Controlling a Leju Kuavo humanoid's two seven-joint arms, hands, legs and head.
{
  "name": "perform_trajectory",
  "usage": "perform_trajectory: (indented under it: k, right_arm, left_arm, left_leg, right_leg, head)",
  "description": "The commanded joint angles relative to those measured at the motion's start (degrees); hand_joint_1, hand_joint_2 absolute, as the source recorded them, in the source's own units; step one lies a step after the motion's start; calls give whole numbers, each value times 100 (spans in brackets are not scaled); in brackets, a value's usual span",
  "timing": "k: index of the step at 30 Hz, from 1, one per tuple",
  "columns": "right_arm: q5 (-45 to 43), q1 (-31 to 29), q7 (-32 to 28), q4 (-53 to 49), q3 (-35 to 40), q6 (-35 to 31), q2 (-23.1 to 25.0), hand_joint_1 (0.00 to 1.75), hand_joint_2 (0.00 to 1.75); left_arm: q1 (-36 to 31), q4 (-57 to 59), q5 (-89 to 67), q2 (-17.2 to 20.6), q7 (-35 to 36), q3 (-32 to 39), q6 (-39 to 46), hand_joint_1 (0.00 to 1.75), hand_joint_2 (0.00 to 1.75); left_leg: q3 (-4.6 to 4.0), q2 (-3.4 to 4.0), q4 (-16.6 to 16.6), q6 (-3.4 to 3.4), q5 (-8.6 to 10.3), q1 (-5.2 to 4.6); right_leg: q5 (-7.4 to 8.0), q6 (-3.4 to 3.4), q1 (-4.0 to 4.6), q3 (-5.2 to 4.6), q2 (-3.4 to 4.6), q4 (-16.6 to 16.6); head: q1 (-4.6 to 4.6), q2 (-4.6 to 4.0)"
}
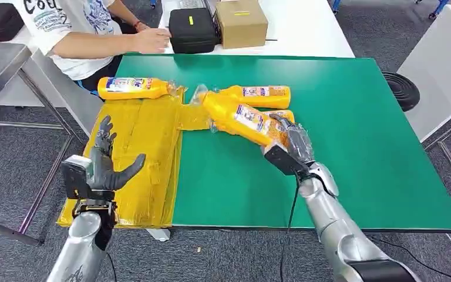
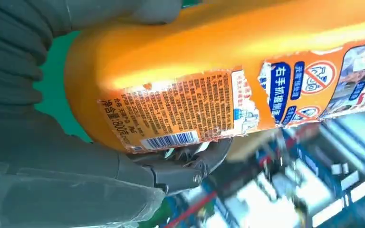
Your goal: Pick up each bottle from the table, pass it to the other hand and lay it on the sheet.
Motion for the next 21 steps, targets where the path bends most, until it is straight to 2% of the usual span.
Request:
perform_trajectory:
  k: [1, 2, 3, 4, 8, 14, 15, 21]
  right_arm:
    - [-434, 892, -77, -1138, -142, -15, 414, 175, 175]
    - [-488, 893, -77, -1080, -113, 84, 466, 175, 175]
    - [-687, 880, -77, -927, 69, 772, 502, 175, 175]
    - [-751, 886, -77, -774, 283, 777, 658, 175, 175]
    - [-1201, 869, -77, -683, 1031, 613, 771, 175, 175]
    - [-1443, 824, -77, -666, 1506, 676, 814, 175, 175]
    - [-1447, 810, -77, -625, 1553, 693, 813, 175, 175]
    - [-1526, 804, -77, -538, 1915, 889, 899, 175, 175]
  left_arm:
    - [-166, 764, 960, -51, 244, 27, -803, 0, 175]
    - [-145, 766, 1093, -47, 287, -6, -993, 0, 175]
    - [-144, 835, 1800, -20, 555, -145, -1881, 0, 175]
    - [-153, 898, 1972, -16, 615, -259, -2257, 0, 175]
    - [-344, 1229, 2354, -101, 942, -512, -2622, 0, 175]
    - [-414, 1401, 2755, -147, 1244, -778, -2937, 0, 175]
    - [-432, 1399, 2767, -147, 1244, -819, -2943, 0, 0]
    - [-529, 1410, 2765, -179, 1312, -1116, -2992, 0, 0]
  left_leg:
    - [28, -2, -8, -1, -9, 2]
    - [15, 3, -7, 0, -6, -1]
    - [9, 8, -7, 0, -5, -2]
    - [21, 13, -6, 0, -11, -1]
    - [10, 15, -5, -5, -10, 1]
    - [12, 6, -4, -4, -9, -1]
    - [4, 6, -3, -4, -7, 1]
    - [4, 5, -3, -5, -7, 1]
  right_leg:
    - [-11, -14, 4, 32, -9, -9]
    - [-7, -10, 1, 17, -2, -7]
    - [-5, -9, 0, 8, 3, -5]
    - [-9, -14, 2, 19, 5, -6]
    - [-5, -13, 2, 8, 7, -3]
    - [-8, -13, 1, 11, -3, -3]
    - [-6, -10, 2, 3, -2, -2]
    - [-5, -11, 2, 4, -2, -3]
  head:
    - [0, 0]
    - [0, 0]
    - [0, 0]
    - [0, 0]
    - [2, 0]
    - [0, 0]
    - [0, 0]
    - [0, 0]
